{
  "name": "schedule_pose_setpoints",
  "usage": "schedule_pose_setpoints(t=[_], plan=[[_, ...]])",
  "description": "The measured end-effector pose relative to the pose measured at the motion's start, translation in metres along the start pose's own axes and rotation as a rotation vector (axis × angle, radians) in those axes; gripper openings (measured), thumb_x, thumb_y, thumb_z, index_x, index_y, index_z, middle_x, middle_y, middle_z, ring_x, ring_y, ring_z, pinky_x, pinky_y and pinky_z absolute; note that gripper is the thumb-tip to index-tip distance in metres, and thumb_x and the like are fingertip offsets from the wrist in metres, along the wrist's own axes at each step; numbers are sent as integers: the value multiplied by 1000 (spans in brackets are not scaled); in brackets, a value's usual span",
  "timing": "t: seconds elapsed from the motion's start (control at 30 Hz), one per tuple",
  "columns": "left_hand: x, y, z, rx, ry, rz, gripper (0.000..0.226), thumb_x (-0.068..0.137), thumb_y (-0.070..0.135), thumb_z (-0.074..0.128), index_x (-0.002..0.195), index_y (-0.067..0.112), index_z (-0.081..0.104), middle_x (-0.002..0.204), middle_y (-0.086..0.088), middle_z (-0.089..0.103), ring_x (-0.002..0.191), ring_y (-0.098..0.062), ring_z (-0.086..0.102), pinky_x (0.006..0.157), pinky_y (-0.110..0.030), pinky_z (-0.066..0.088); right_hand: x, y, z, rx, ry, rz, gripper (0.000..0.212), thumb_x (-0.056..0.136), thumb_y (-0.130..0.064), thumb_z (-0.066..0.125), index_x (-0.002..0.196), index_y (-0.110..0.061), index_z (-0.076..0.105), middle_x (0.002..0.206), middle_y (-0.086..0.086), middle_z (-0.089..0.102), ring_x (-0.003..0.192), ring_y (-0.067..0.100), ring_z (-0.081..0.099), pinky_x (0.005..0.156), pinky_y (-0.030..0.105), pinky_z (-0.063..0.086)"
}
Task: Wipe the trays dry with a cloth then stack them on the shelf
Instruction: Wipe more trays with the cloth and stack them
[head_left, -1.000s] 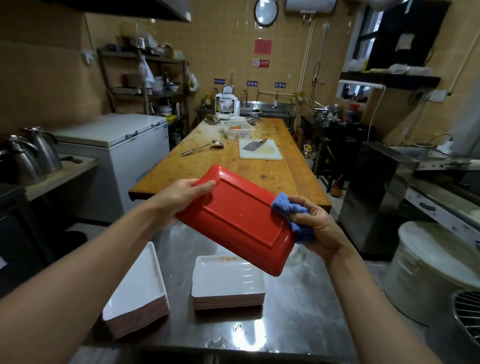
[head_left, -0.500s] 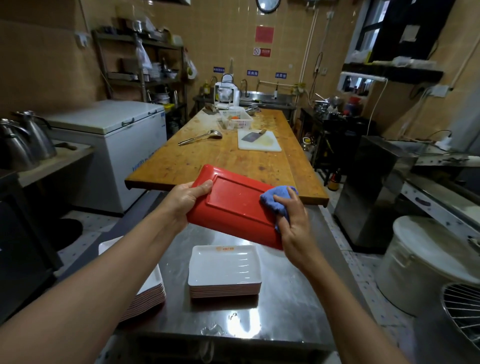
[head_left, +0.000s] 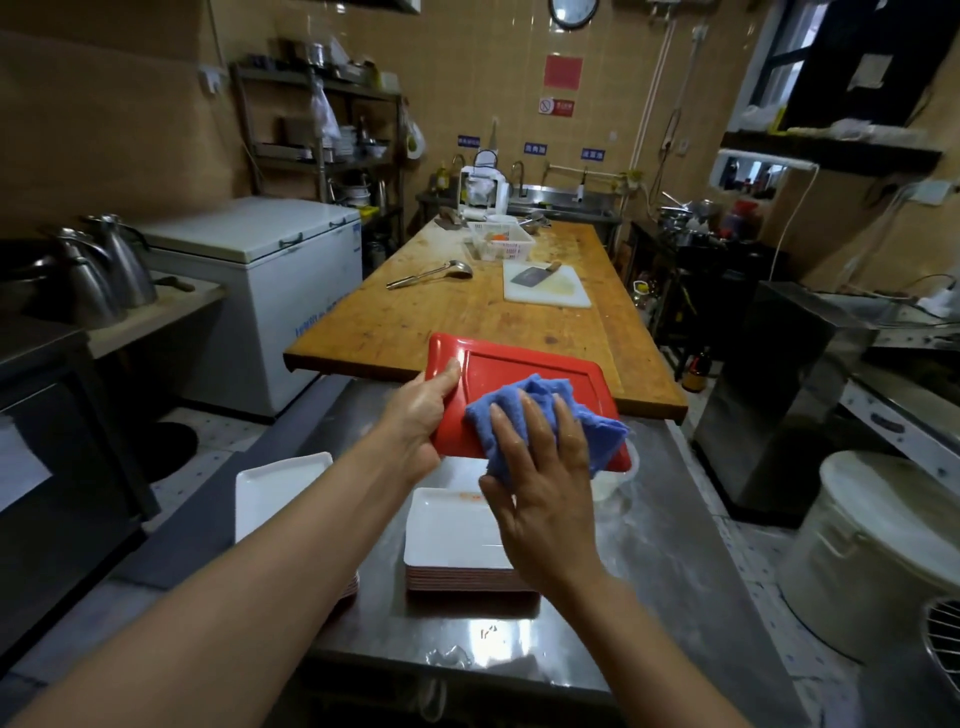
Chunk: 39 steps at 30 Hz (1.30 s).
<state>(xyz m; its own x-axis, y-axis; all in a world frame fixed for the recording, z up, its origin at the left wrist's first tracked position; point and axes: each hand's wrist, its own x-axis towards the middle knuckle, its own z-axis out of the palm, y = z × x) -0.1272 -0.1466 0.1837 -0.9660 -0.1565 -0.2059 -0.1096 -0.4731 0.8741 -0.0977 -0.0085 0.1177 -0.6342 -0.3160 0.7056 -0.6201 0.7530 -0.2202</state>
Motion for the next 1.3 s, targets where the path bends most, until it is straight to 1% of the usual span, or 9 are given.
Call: schedule_pose_setpoints(t=[0.17, 0.37, 0.63, 0.7, 0.77, 0.83, 0.97, 1.13, 1.3], plan=[[-7, -7, -8, 33, 53, 3, 43, 99, 39, 39, 120, 6, 56, 112, -20, 64, 103, -32, 63, 87, -42, 52, 20, -34, 9, 155, -35, 110, 46, 96, -39, 32, 137, -29, 47, 150, -1, 36, 142, 28, 19, 114, 52, 16], [-12, -7, -25, 78, 155, 163, 22, 100, 26, 41, 102, 15, 60, 116, -17, 62, 107, -32, 60, 98, -46, 46, 55, -35, 12, 195, -249, 169, 42, 100, -40, 34, 141, -45, 32, 156, -13, 17, 146, 15, 1, 115, 50, -2], [-20, -6, -66, -27, 140, 208, 21, 99, 24, 42, 94, 15, 61, 71, -4, 72, 62, -18, 70, 56, -36, 59, 55, 5, 21, 201, -308, 381, 46, 101, -33, 35, 146, -32, 28, 155, 5, 19, 142, 22, 14, 114, 37, 15], [-22, -4, -79, -32, 145, 191, 22, 99, 26, 42, 97, 15, 62, 75, -4, 73, 66, -19, 71, 63, -39, 58, 51, 11, 27, 351, -293, 456, 46, 101, -29, 35, 147, -26, 28, 144, 15, 31, 131, 28, 33, 103, 28, 32], [-23, -1, -91, -35, 163, 189, 23, 99, 27, 42, 98, 16, 62, 77, -4, 74, 69, -20, 71, 68, -40, 57, 49, 10, 31, 534, -266, 532, 41, 101, -27, 35, 142, -29, 37, 122, 15, 47, 101, 28, 55, 66, 21, 52], [-26, 1, -102, -37, 174, 181, 23, 99, 28, 42, 100, 16, 62, 82, -6, 73, 73, -22, 71, 69, -41, 57, 46, 8, 36, 666, -210, 586, 30, 100, -24, 35, 123, -32, 53, 96, 7, 57, 70, 21, 61, 40, 25, 48], [-36, 4, -126, -24, 206, 155, 25, 99, 28, 42, 109, 14, 60, 96, -11, 69, 83, -27, 67, 71, -45, 56, 39, 5, 53, 618, -228, 659, 24, 100, -21, 34, 95, -14, 57, 78, 8, 60, 70, 26, 58, 61, 33, 45], [-50, 10, -151, 78, 201, 228, 19, 98, 23, 45, 108, 17, 60, 92, -9, 72, 80, -23, 70, 67, -38, 59, 32, -5, 71, 557, -270, 675, 16, 98, -17, 41, 95, -17, 57, 71, -1, 62, 50, 6, 59, 42, 12, 38], [-49, 13, -172, 817, 316, 509, 12, 93, 17, 55, 101, 19, 64, 83, 2, 68, 78, -16, 64, 71, -21, 51, 36, -21, 84, 598, -272, 677, 19, 97, -14, 42, 104, -11, 60, 91, 9, 66, 83, 24, 58, 68, 29, 39]])
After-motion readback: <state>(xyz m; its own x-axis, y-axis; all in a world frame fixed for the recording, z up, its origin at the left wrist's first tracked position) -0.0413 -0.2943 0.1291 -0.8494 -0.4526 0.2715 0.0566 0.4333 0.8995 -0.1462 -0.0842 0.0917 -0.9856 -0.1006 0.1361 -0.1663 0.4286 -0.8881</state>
